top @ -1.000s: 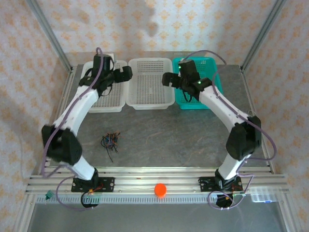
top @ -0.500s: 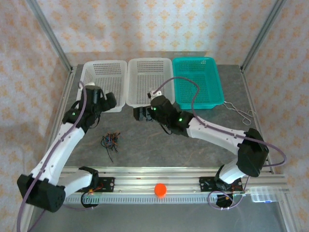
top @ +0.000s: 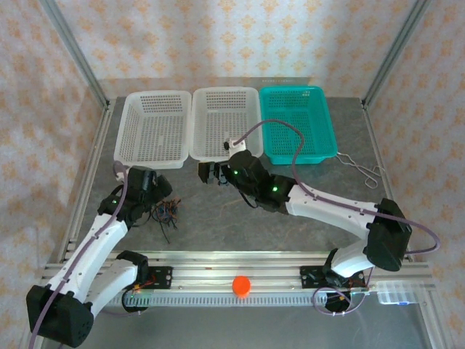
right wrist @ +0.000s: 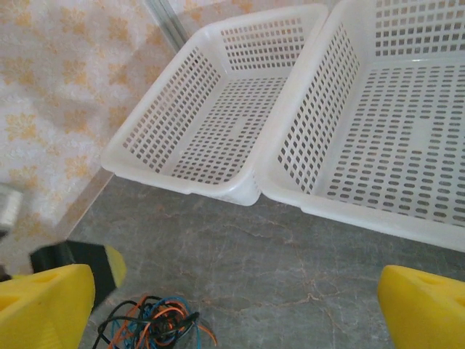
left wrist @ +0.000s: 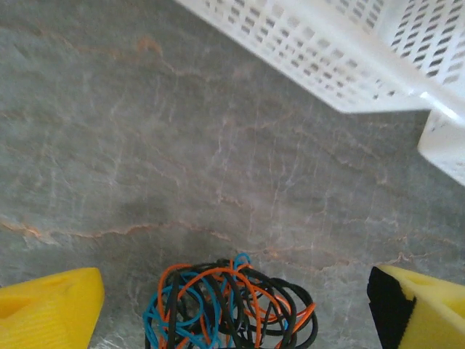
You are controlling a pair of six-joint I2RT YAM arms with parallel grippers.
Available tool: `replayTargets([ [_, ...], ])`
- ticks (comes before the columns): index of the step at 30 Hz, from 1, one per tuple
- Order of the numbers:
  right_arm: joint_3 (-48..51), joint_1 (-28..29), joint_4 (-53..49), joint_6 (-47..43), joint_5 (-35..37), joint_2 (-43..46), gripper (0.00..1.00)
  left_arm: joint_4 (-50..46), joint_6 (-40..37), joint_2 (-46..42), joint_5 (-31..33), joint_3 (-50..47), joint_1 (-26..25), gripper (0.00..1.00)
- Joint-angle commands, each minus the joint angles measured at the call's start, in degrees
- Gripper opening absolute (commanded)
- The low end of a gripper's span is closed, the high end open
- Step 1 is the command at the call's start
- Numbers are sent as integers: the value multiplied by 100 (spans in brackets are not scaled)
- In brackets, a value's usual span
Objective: Untangle the cables
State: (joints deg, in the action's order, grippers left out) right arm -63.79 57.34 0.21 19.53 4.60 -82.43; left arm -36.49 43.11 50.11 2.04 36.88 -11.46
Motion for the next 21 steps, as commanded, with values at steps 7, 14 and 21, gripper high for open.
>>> replayTargets([
  [7, -193, -2, 110, 232, 321, -18, 100, 327, 356, 427, 122, -318, 39, 96],
  [14, 12, 3, 102, 385, 569, 203, 100, 739, 644, 791, -13, -632, 7, 97],
  [21, -58, -61, -925, 1256, 1920, 393, 97, 1827, 661, 932, -881, -983, -10, 92],
])
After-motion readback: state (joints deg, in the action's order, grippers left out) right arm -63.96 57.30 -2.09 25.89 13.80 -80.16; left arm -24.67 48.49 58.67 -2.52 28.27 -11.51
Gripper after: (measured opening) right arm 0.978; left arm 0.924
